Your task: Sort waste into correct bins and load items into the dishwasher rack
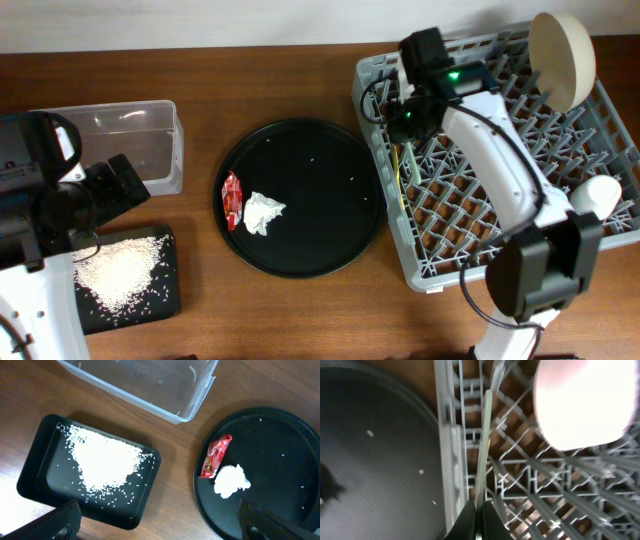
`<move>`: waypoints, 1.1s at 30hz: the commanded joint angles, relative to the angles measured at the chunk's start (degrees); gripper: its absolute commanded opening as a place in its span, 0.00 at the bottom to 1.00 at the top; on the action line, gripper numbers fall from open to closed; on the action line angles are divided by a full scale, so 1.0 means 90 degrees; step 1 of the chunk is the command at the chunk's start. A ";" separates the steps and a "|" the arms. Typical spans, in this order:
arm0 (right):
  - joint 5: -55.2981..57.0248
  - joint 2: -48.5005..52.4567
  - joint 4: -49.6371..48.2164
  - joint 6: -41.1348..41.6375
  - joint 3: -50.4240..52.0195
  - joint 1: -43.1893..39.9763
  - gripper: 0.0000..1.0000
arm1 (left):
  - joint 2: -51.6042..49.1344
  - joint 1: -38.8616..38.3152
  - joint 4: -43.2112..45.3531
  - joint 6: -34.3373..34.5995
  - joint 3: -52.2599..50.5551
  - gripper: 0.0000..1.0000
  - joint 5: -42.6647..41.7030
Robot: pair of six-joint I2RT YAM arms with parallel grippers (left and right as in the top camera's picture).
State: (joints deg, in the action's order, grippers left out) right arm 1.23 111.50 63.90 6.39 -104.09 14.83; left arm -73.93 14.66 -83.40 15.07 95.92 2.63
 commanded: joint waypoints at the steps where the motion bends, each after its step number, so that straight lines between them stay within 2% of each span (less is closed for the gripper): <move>1: -0.0151 0.0270 0.0022 -0.0364 0.0291 0.0058 0.04 | 0.0002 0.0034 -0.0002 0.0085 0.0073 0.99 0.0070; 4: -0.0206 0.0396 0.0046 -0.0476 0.0430 0.0063 0.05 | 0.0002 0.0034 -0.0002 0.0085 0.0073 0.99 0.0070; 5: -0.0211 0.0406 0.0044 -0.0478 0.0464 0.0061 0.13 | 0.0002 0.0034 -0.0002 0.0085 0.0073 0.99 0.0070; 6: -0.0214 0.0406 0.0044 -0.0476 0.0481 0.0058 0.56 | 0.0002 0.0034 -0.0002 0.0085 0.0073 0.99 0.0070; 7: -0.0214 0.0401 0.0041 -0.0476 0.0476 0.0058 0.60 | 0.0002 0.0034 -0.0002 0.0085 0.0075 0.99 0.0070; 11: -0.0216 0.0253 0.0049 -0.0476 0.0449 0.0058 0.66 | 0.0002 0.0034 -0.0002 0.0085 0.0073 0.99 0.0070; 14: -0.0325 0.0007 0.0046 -0.0474 0.0447 0.0058 0.66 | 0.0002 0.0034 -0.0005 0.0085 0.0075 0.99 0.0070; 21: -0.1639 -0.1447 -0.0255 -0.0474 0.0406 0.0058 0.67 | 0.0002 0.0034 -0.0002 0.0085 0.0073 0.99 0.0070; 27: -0.1756 -0.2613 -0.0527 -0.0478 0.0406 0.0056 0.70 | 0.0002 0.0034 0.0068 0.0083 0.0075 0.99 0.0022; 28: -0.1741 -0.2839 -0.0525 -0.0527 0.0406 0.0056 0.73 | 0.0002 0.0034 0.0068 0.0083 0.0073 0.99 0.0022; 31: -0.1586 -0.3463 -0.0539 -0.0522 0.0406 0.0058 0.90 | 0.0002 0.0034 0.0066 0.0085 0.0073 0.99 0.0022; 33: -0.1591 -0.3628 -0.0556 -0.0520 0.0406 0.0058 0.98 | 0.0002 0.0034 0.0066 0.0083 0.0075 0.99 0.0022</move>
State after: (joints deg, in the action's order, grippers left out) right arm -13.17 82.24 59.31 1.74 -100.07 15.05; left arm -73.93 14.66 -82.94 15.07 95.92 2.61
